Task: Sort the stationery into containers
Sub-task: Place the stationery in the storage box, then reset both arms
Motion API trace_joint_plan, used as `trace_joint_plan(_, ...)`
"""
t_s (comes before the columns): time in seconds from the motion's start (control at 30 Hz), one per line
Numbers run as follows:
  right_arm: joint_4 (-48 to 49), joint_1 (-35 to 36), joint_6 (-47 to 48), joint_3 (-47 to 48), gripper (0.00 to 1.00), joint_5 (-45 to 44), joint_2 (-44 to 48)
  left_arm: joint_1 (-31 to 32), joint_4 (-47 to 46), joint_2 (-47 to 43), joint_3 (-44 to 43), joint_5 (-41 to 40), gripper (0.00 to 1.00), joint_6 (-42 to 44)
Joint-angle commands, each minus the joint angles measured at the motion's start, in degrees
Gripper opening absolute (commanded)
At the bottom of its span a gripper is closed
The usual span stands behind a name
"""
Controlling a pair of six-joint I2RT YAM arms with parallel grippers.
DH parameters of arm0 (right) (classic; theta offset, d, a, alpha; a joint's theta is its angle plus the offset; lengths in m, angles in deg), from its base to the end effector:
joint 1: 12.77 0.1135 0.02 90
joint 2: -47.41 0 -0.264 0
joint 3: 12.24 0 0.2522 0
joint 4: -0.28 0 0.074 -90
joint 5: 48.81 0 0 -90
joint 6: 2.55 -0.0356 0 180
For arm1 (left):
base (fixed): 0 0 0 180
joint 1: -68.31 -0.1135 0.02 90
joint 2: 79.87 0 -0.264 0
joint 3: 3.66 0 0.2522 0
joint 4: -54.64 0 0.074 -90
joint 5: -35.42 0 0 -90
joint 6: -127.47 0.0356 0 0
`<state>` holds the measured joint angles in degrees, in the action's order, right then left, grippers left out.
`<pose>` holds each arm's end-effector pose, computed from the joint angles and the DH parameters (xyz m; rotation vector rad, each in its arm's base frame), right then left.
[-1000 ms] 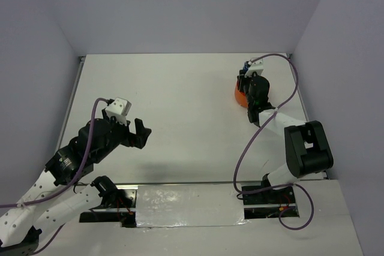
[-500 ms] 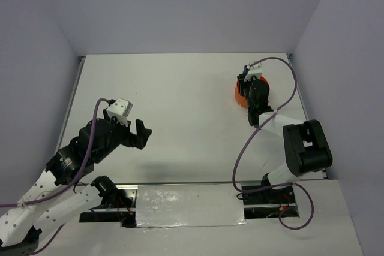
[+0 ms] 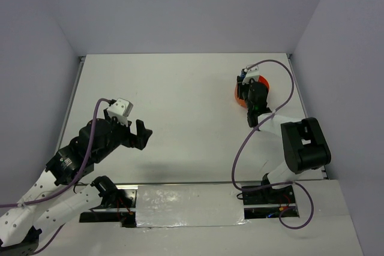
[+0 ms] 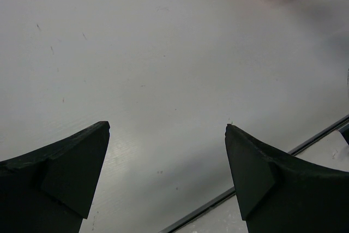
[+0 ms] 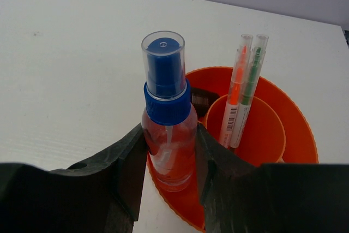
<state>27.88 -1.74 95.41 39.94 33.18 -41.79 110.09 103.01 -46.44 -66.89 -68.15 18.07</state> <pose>0.3204 0.0574 0.2077 -0.1842 1.7245 -0.0819 0.0962 -0.0747 0.3497 0.2104 1.9056 -0.5033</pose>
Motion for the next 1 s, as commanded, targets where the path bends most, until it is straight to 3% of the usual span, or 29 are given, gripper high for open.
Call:
trace_joint_plan(0.0, 5.22, -0.48, 0.56, -0.44, 0.29, 0.37, -0.09, 0.06, -2.97, -0.73, 0.08, 0.91, 0.99, 1.29)
trace_joint_plan(0.4, 4.52, -0.39, -0.67, -0.54, 0.57, -0.08, 2.02, 0.06, -3.06, -0.91, 0.17, 1.08, 0.99, 1.47)
trace_joint_plan(0.63, 3.29, -0.39, -1.90, -0.97, 0.60, 0.54, 7.20, 0.06, -3.14, -1.09, 0.08, 0.91, 0.99, 1.47)
trace_joint_plan(0.77, -0.47, -0.04, -4.44, -0.97, 0.62, 2.39, 15.52, 0.06, -2.88, -0.91, -0.18, -0.67, 0.99, 1.12)
trace_joint_plan(0.83, -2.51, 0.40, -6.55, -1.15, 0.71, 2.39, 19.40, -0.03, -2.27, -0.21, -0.80, -2.77, 0.99, 0.15)
trace_joint_plan(0.87, -5.47, 0.49, -7.34, -1.15, 0.99, 2.39, 23.34, -0.12, -1.92, 0.14, -0.97, -5.74, 0.99, -0.37)
trace_joint_plan(0.97, -17.51, 0.75, -13.14, 1.38, 1.00, 0.63, 30.66, -2.22, 0.71, 2.77, -2.47, -14.25, 0.99, -4.66)
